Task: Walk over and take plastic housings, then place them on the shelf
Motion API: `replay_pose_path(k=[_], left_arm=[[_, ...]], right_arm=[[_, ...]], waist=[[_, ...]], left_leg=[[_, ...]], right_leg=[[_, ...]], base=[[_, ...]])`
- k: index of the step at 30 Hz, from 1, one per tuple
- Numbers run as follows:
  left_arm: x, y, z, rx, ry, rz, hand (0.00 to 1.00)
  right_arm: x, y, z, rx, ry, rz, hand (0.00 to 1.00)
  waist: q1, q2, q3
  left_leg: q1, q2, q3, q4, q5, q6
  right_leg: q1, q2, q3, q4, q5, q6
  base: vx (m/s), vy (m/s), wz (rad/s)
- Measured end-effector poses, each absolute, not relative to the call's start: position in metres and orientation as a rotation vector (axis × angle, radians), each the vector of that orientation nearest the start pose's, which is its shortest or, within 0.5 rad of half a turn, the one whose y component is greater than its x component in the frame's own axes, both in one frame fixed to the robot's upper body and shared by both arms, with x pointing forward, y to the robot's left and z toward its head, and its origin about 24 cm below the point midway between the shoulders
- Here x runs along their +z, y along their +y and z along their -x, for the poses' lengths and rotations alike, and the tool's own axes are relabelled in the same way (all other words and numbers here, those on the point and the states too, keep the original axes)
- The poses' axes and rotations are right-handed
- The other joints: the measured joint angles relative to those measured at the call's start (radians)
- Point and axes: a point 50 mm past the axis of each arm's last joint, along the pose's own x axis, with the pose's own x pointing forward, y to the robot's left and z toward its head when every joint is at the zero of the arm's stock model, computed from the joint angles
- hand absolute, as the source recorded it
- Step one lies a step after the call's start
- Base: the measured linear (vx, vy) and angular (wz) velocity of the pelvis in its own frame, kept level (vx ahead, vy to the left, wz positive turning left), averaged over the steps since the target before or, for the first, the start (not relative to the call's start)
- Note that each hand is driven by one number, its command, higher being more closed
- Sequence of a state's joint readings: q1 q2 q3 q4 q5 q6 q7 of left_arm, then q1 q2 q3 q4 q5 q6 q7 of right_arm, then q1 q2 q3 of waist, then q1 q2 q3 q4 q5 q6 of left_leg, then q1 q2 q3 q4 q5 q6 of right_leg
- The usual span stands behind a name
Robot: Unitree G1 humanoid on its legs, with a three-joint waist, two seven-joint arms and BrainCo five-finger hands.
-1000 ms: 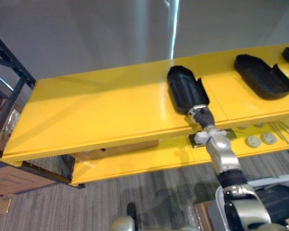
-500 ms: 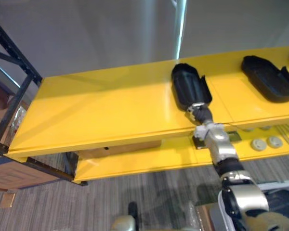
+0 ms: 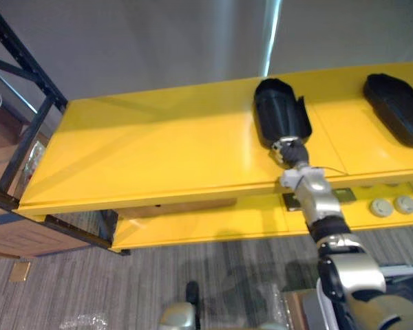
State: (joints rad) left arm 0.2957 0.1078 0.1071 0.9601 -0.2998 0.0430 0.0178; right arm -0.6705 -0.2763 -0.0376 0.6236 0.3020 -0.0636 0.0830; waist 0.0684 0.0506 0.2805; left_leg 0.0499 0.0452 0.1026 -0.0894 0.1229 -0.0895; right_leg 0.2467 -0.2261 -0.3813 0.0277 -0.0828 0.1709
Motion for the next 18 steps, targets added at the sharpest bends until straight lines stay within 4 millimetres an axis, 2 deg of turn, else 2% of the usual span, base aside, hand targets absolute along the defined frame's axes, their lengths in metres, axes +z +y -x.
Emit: replay_pose_path(k=[1, 3, 6, 10, 13, 16, 18], left_arm=[[-0.166, 0.211, -0.022, 0.419, 1.236, 0.227, 0.00], [-0.165, 0.212, -0.027, 0.423, 1.221, 0.231, 0.00], [-0.165, 0.211, -0.028, 0.427, 1.210, 0.235, 0.00], [-0.165, 0.214, -0.021, 0.460, 1.216, 0.233, 0.00], [-0.165, 0.216, -0.017, 0.474, 1.220, 0.221, 0.00], [-0.166, 0.215, -0.012, 0.481, 1.237, 0.203, 0.00], [-0.167, 0.213, -0.013, 0.464, 1.247, 0.176, 0.00]], right_arm=[[0.129, -0.181, -0.366, 0.088, -0.178, -0.049, 0.00], [0.147, -0.169, -0.346, 0.120, -0.313, -0.072, 0.00], [0.161, -0.167, -0.320, 0.133, -0.422, -0.076, 0.00], [0.159, -0.176, -0.288, 0.108, -0.477, -0.071, 0.00], [0.144, -0.190, -0.266, 0.031, -0.472, -0.070, 0.00], [0.113, -0.200, -0.246, -0.060, -0.396, -0.102, 0.00], [0.072, -0.199, -0.230, -0.135, -0.241, -0.208, 0.00]], waist=[[-0.003, -0.002, 0.001], [-0.015, -0.016, 0.009], [-0.021, -0.037, 0.005], [-0.059, -0.069, -0.015], [-0.076, -0.086, -0.037], [-0.087, -0.085, -0.065], [-0.086, -0.082, -0.091]], left_leg=[[0.000, 0.002, 0.005, 0.000, -0.001, -0.001], [0.004, 0.012, 0.017, 0.000, -0.004, -0.005], [0.000, 0.027, 0.054, -0.001, -0.005, -0.006], [0.000, 0.046, 0.078, -0.001, -0.006, -0.009], [0.001, 0.067, 0.102, -0.001, -0.005, -0.016], [0.003, 0.073, 0.104, -0.001, -0.009, -0.023], [0.002, 0.075, 0.120, -0.001, -0.013, -0.028]], right_leg=[[-0.001, 0.001, 0.003, -0.001, 0.000, 0.000], [-0.006, 0.005, 0.018, -0.001, 0.000, -0.001], [-0.043, 0.011, 0.060, 0.015, -0.001, -0.006], [-0.072, 0.029, 0.100, 0.028, -0.004, -0.020], [-0.094, 0.046, 0.128, 0.040, -0.007, -0.030], [-0.093, 0.051, 0.132, 0.032, -0.009, -0.033], [-0.104, 0.053, 0.140, 0.027, -0.013, -0.039]], base=[[0.00, -0.012, -0.07], [0.00, -0.020, -0.16], [-0.01, -0.011, -0.30], [-0.02, -0.025, -0.31], [-0.03, -0.040, -0.22], [-0.02, -0.019, -0.06], [-0.01, 0.002, -0.13]])
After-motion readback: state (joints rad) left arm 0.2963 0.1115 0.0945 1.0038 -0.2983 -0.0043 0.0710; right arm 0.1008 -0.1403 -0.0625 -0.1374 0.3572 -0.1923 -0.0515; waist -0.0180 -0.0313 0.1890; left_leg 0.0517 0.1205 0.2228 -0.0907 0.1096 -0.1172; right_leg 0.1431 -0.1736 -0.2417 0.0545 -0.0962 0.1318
